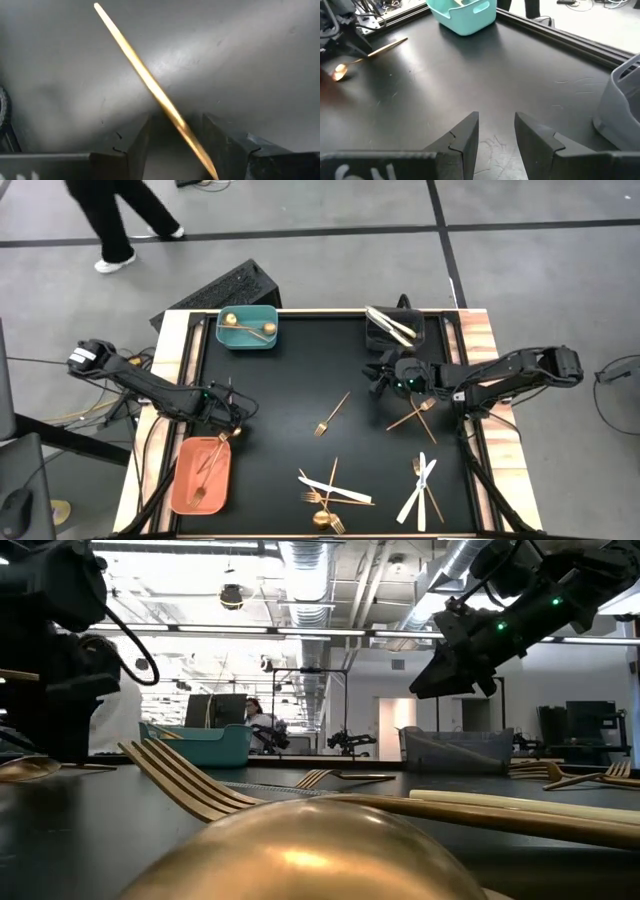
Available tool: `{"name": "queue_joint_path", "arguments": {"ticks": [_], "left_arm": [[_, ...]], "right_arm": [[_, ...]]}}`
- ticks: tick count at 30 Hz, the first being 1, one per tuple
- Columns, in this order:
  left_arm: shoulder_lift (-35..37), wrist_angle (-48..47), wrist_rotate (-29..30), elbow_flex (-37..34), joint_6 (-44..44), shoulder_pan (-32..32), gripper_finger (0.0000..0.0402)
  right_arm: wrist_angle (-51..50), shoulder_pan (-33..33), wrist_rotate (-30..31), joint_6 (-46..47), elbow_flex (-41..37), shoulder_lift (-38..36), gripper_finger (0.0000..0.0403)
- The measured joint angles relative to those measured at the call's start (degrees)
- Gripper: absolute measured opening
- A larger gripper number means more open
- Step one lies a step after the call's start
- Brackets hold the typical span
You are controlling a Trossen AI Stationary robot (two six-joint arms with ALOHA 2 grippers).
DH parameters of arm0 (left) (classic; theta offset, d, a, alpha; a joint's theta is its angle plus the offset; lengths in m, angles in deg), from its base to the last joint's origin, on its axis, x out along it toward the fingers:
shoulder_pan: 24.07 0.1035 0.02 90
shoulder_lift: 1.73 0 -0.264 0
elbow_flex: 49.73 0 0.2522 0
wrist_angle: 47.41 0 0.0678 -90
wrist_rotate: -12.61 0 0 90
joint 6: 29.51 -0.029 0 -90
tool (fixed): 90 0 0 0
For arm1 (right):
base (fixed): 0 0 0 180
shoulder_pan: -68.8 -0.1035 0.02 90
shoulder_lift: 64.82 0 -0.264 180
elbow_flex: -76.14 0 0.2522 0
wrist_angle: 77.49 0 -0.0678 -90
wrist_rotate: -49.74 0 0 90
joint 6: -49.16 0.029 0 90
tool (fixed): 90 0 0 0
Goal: Sort silverware by color (type)
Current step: Put the gold spoon into the green bin
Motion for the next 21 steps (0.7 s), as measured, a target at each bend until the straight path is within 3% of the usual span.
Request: {"name": "queue_joint_path", "arguments": {"ticks": [7, 12, 15, 21], "left_arm": [[-6.98, 1.69, -3.29, 0.33, -1.08, 0.33, 0.0100], [-9.61, 3.75, -2.62, 1.27, -8.15, 0.30, 0.0040], [-9.32, 3.30, -0.79, 2.90, -13.90, 0.33, 0.0010], [-8.86, 3.24, 5.54, 7.91, -34.03, 2.54, 0.0010]], "right_arm": [[0.05, -1.44, 0.33, 0.02, 0.00, 0.00, 0.0152], [0.17, -3.16, 1.48, 0.02, 0.00, 0.00, 0.0152], [1.01, -4.02, 1.64, 0.04, 0.00, 0.00, 0.0152], [2.26, -5.34, 2.51, 0.04, 0.00, 0.00, 0.0152]]}}
